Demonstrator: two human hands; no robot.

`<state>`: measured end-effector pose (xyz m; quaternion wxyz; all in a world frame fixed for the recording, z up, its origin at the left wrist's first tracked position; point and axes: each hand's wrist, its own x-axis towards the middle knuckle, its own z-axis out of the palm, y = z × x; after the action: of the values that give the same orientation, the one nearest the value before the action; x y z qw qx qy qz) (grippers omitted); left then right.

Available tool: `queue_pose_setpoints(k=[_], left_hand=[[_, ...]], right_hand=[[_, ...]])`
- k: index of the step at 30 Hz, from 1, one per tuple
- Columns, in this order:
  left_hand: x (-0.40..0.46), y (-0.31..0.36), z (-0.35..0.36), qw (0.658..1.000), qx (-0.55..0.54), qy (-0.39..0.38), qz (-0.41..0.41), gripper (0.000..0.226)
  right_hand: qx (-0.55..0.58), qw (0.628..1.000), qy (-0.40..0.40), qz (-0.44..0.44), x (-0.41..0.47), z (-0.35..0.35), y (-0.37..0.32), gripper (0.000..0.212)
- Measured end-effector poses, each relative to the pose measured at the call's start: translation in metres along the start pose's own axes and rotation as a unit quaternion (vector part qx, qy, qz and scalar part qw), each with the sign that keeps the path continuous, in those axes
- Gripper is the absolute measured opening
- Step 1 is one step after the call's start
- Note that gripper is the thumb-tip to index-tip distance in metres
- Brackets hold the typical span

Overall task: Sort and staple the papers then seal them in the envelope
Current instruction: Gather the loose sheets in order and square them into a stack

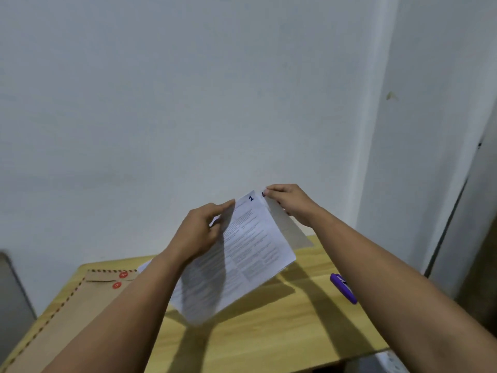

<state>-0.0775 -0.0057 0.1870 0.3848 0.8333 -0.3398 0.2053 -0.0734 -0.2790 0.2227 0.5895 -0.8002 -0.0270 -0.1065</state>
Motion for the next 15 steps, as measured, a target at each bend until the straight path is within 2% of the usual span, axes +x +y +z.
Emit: queue_pose_setpoints(k=[3, 8, 15], left_hand=[[0.000, 0.009, -0.006, 1.000, 0.010, 0.013, 0.004, 0.052], [0.000, 0.015, -0.016, 1.000, 0.012, 0.025, -0.002, 0.049], [0.003, 0.016, -0.018, 0.999, -0.004, 0.040, -0.020, 0.049]], right_hand=[[0.014, 0.997, -0.064, 0.041, -0.008, 0.010, -0.021, 0.022], [0.100, 0.987, -0.120, 0.033, -0.017, 0.015, -0.043, 0.026], [0.100, 0.985, -0.136, 0.023, -0.023, 0.015, -0.050, 0.024]])
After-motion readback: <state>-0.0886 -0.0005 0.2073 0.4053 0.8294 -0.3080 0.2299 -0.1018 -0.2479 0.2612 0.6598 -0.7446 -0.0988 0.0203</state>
